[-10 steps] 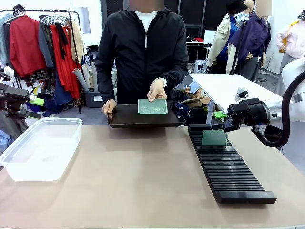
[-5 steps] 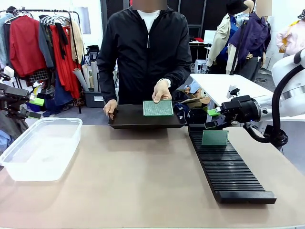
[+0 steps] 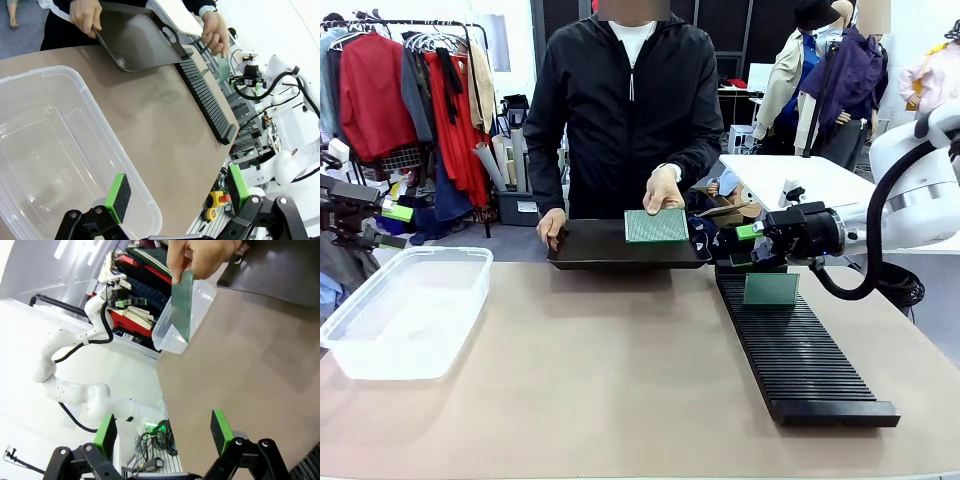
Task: Sort PCBs into racks and boxes based on the side picked up.
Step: Pick up the Blank PCB handed by the Human.
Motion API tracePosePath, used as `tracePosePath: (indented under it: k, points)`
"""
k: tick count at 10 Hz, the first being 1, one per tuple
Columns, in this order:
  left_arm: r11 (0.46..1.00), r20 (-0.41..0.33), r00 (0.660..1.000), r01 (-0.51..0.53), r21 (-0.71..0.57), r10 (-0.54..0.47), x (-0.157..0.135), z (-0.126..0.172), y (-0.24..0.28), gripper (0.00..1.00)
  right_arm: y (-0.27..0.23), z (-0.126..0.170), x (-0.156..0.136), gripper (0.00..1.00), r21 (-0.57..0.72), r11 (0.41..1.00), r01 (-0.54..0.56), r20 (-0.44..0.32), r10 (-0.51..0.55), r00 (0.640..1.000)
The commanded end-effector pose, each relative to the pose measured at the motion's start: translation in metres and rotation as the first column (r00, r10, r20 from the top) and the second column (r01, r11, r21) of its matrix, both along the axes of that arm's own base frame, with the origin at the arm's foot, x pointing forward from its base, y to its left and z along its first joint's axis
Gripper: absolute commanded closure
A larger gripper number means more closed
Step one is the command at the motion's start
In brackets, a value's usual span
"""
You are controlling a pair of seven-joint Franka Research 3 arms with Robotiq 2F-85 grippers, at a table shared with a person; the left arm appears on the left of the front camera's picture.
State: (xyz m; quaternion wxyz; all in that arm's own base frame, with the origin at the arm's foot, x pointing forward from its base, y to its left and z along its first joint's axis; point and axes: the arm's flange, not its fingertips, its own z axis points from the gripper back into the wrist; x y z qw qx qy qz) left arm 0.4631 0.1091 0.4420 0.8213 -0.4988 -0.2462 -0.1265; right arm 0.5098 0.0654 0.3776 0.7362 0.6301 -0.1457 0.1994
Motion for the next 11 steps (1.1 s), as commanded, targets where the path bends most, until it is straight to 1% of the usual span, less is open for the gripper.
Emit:
tracePosePath:
  k: [1, 2, 4, 5, 11]
  points:
    - [1.000, -0.003, 1.000, -0.001, -0.001, 0.001, -0.001, 0.002, 0.000, 0.00, 0.012, 0.002, 0.009, 0.00, 0.048, 0.998, 0.046, 0.006, -0.047, 0.999]
    - [1.000, -0.003, 1.000, -0.001, -0.001, 0.001, -0.001, 0.002, 0.000, 0.00, 0.015, 0.000, 0.011, 0.00, 0.056, 0.996, 0.072, 0.022, -0.074, 0.997]
    - [1.000, -0.003, 1.000, -0.001, -0.001, 0.001, -0.001, 0.002, 0.000, 0.00, 0.019, -0.002, 0.017, 0.00, 0.071, 0.994, 0.083, 0.060, -0.087, 0.994]
    - [1.000, -0.003, 1.000, -0.001, -0.001, 0.001, -0.001, 0.002, 0.000, 0.00, 0.021, -0.001, 0.022, 0.00, 0.057, 0.996, 0.075, 0.070, -0.079, 0.994]
    - [1.000, -0.003, 1.000, -0.001, -0.001, 0.001, -0.001, 0.002, 0.000, 0.00, 0.041, 0.008, 0.062, 0.00, 0.065, 0.996, 0.065, 0.155, -0.074, 0.985]
